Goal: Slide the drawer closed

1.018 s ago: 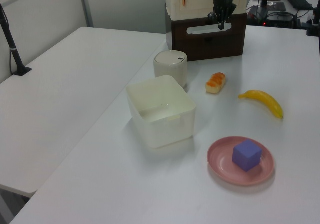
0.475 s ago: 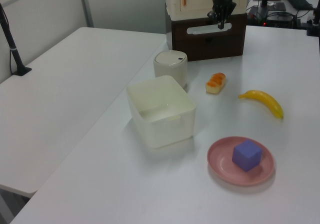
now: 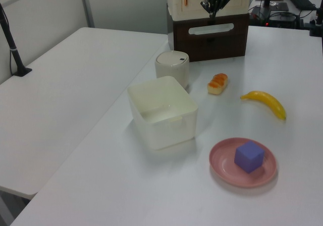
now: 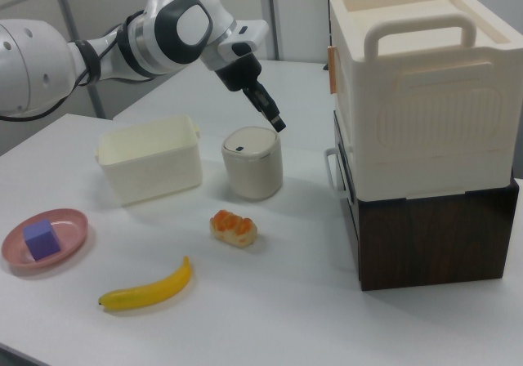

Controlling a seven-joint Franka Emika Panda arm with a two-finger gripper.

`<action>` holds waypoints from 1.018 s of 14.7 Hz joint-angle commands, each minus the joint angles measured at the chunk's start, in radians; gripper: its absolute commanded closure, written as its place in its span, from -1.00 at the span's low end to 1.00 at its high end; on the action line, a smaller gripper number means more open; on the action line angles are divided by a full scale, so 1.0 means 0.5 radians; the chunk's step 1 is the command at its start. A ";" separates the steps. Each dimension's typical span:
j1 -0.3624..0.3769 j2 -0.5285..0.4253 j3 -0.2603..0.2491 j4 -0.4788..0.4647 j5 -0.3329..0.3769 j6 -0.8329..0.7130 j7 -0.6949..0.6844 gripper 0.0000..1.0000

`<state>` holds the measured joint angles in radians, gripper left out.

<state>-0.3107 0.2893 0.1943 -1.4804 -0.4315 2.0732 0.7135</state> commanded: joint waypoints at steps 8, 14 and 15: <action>0.005 -0.069 -0.033 -0.101 -0.057 0.057 0.052 1.00; 0.017 -0.179 -0.026 -0.083 0.221 -0.363 -0.395 1.00; 0.017 -0.207 -0.027 -0.080 0.301 -0.443 -0.496 1.00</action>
<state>-0.3113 0.2691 0.1887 -1.4823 -0.3897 1.9606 0.6097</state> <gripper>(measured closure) 0.991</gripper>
